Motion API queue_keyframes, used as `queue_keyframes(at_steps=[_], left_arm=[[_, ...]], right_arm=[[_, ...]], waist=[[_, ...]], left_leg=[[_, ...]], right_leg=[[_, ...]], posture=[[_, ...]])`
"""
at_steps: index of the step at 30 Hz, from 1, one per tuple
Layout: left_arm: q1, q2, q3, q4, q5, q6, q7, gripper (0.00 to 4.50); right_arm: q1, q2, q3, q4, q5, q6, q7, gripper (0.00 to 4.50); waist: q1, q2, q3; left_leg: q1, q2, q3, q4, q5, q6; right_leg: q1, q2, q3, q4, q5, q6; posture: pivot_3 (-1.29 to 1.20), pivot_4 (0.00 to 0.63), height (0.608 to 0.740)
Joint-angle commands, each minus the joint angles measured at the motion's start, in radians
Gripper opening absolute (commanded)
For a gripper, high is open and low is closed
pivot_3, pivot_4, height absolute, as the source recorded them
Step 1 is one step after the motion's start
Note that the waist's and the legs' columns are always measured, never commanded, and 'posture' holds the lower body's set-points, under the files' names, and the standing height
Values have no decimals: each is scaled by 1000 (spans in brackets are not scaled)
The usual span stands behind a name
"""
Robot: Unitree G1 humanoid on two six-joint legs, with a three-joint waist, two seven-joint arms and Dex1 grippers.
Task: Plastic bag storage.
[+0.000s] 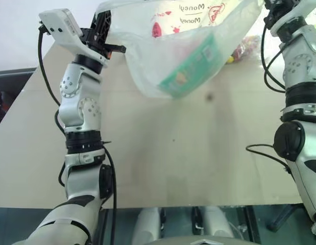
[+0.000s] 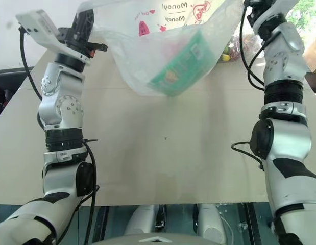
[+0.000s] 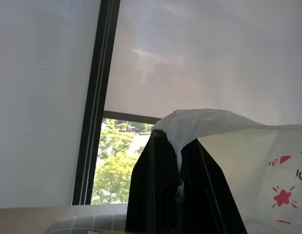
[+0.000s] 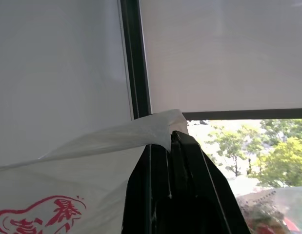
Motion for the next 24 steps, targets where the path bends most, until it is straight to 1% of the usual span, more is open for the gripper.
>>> queue_keyframes(at_steps=[1, 2, 5, 6, 7, 8, 10, 11, 13, 15, 16, 18, 20, 22, 24], left_arm=[[81, 32, 23, -169, -29, 23, -21, 0], [143, 39, 10, -226, -42, 58, -35, 0], [377, 74, -41, -400, -45, 154, -70, 0], [435, 81, -50, -442, -49, 177, -77, 521], [547, 98, -71, -498, -45, 198, -104, 721], [652, 111, -81, -547, -51, 221, -126, 1042], [850, 130, -83, -619, -54, 243, -161, 1992], [941, 140, -76, -643, -62, 249, -186, 2531], [1084, 153, -66, -683, -58, 238, -230, 3345], [1170, 154, -61, -702, -49, 221, -246, 4330], [1223, 155, -61, -703, -38, 209, -262, 4424], [1365, 143, -69, -686, 18, 165, -277, 4424], [1439, 130, -76, -667, 71, 106, -279, 4424], [1475, 95, -81, -617, 153, 11, -240, 4424], [1474, 63, -73, -568, 188, -61, -225, 4424]], right_arm=[[160, -76, -12, -227, 66, 146, 87, 20], [245, -96, 7, -300, 78, 208, 121, 20], [509, -175, 76, -508, 96, 366, 219, 857], [568, -198, 93, -557, 99, 396, 242, 1263], [672, -245, 124, -630, 102, 428, 301, 1757], [760, -285, 145, -691, 103, 459, 341, 2116], [909, -352, 161, -775, 116, 509, 402, 3114], [969, -379, 163, -801, 112, 509, 425, 3689], [1060, -405, 162, -834, 88, 473, 451, 4473], [1107, -398, 152, -842, 75, 440, 441, 4500], [1124, -381, 146, -836, 67, 421, 421, 4500], [1203, -337, 136, -849, 63, 378, 399, 4500], [1269, -306, 128, -868, 53, 324, 397, 4500], [1338, -232, 98, -807, 12, 68, 428, 4500], [1395, -207, 99, -760, -19, -51, 457, 4500]], waist=[[3, 0, 0], [3, 0, -1], [2, 0, -1], [2, 1, -1], [3, 2, -1], [2, 3, 0], [-1, 3, 0], [-2, 3, 1], [-1, 3, 1], [0, 3, 1], [1, 1, 0], [2, 0, -2], [3, -3, -4], [12, 1, -5], [17, 2, -6]], left_leg=[[0, 0, -1, 0, 0, 0], [0, 0, -1, -1, 0, 0], [1, 0, -2, -1, 0, 0], [2, 0, -2, -1, 0, 0], [1, 0, -2, -1, 0, 0], [1, 1, -3, -1, 0, 0], [2, 1, -2, -1, 0, 0], [4, 1, -1, -1, 0, 0], [8, 1, 0, 0, 0, 0], [19, 1, 0, -1, 0, 0], [23, 1, 0, -1, -2, 2], [26, 2, 0, -1, -3, 4], [31, 2, 0, -2, -4, 5], [29, 1, 0, -3, -4, 6], [30, 1, 1, -3, -5, 6]], right_leg=[[0, 0, -1, -1, 0, 0], [1, -1, -1, -1, 0, 0], [2, -1, 0, -2, 0, 0], [2, -1, 1, 0, 0, 0], [1, -1, 1, 0, 0, 0], [0, -1, 2, 0, 0, 0], [-1, -1, 6, -1, 0, 0], [0, -1, 8, -1, 0, 0], [1, 0, 10, 1, 0, 0], [11, 0, 12, 1, -1, 0], [14, 0, 12, 1, -1, 1], [16, 0, 14, 1, -3, 3], [21, 0, 17, 1, -4, -1], [19, -1, 17, 0, -3, -4], [19, 0, 18, 0, -3, -3]], posture=[[0, 150, 738], [0, 150, 738], [0, 150, 738], [0, 150, 738], [0, 150, 738], [0, 150, 738], [0, 150, 738], [0, 150, 738], [0, 150, 738], [0, 150, 738], [0, 150, 738], [0, 150, 738], [0, 150, 738], [0, 150, 738], [0, 150, 738]])
